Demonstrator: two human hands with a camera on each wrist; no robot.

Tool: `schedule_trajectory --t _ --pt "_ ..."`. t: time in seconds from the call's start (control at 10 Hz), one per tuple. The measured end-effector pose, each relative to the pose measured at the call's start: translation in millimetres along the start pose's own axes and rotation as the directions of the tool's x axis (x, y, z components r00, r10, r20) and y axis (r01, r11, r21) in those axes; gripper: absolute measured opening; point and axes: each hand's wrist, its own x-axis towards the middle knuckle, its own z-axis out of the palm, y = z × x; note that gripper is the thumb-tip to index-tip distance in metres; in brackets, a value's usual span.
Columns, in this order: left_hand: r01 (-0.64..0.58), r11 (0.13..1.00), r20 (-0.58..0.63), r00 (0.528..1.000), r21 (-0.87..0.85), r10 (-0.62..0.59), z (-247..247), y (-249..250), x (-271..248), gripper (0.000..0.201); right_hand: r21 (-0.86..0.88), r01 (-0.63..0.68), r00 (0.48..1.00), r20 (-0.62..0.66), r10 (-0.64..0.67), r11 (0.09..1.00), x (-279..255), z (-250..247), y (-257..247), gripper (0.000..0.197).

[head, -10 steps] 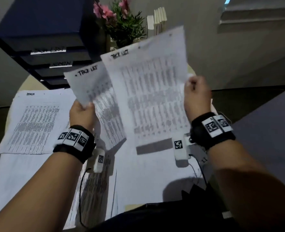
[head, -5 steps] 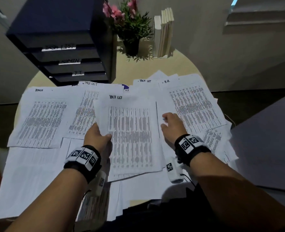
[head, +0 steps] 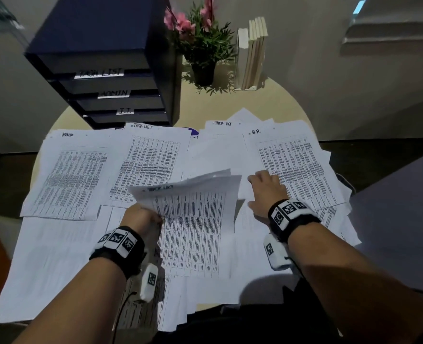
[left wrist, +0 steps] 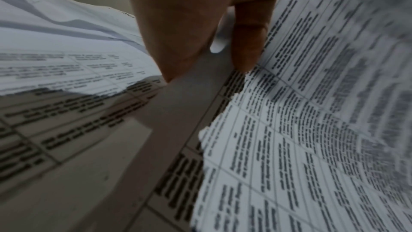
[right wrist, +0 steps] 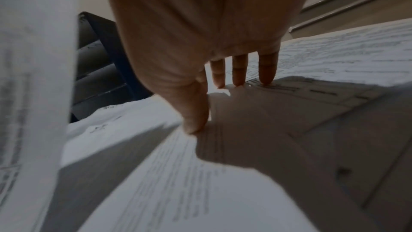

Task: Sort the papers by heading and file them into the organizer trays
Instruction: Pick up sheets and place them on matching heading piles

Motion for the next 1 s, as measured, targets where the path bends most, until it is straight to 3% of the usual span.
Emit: schedule_trajectory --t 0.1,0.2,0.4,0.5,0.6,0.7,0.8,0.9,1.0 --pt "0.016 0.997 0.009 1.000 0.077 -0.017 4 1 -4 0.043 -0.030 0.065 0.997 0.035 -0.064 0.997 -3 2 -4 0.091" --pt "0.033 0.993 0.073 0.997 0.111 -0.041 14 1 -11 0.052 -0.075 0.096 0.995 0.015 -0.096 0.993 -5 7 -9 0.089" --pt "-0.001 0.988 0.247 0.968 0.153 -0.038 30 3 -19 0.032 -0.102 0.019 1.000 0.026 -0.016 0.995 5 1 -11 0.074" --pt "-0.047 0.969 0.276 0.961 0.243 -0.023 40 6 -24 0.025 -0.063 -0.011 1.000 0.001 0.011 0.998 8 -4 -9 0.047" --pt "-0.107 0.951 0.311 0.950 0.290 0.012 49 13 -27 0.019 0.185 0.045 0.999 -0.001 -0.045 0.982 7 -16 -8 0.015" --pt "-0.181 0.946 0.301 0.949 0.269 0.096 59 20 -24 0.013 0.561 0.074 0.997 -0.063 -0.047 0.825 0 -41 -2 0.010" --pt "0.023 0.995 0.172 0.984 0.093 -0.039 67 38 -14 0.020 0.670 0.023 0.958 -0.228 0.176 0.742 5 -63 23 0.009" --pt "0.037 0.993 0.150 0.989 -0.115 -0.020 74 45 -15 0.038 0.495 -0.217 0.892 -0.250 0.377 0.841 11 -61 72 0.022" --pt "-0.060 0.998 0.036 0.998 0.008 0.060 80 42 -17 0.020 0.287 -0.480 0.840 -0.123 0.529 0.829 5 -46 109 0.061"
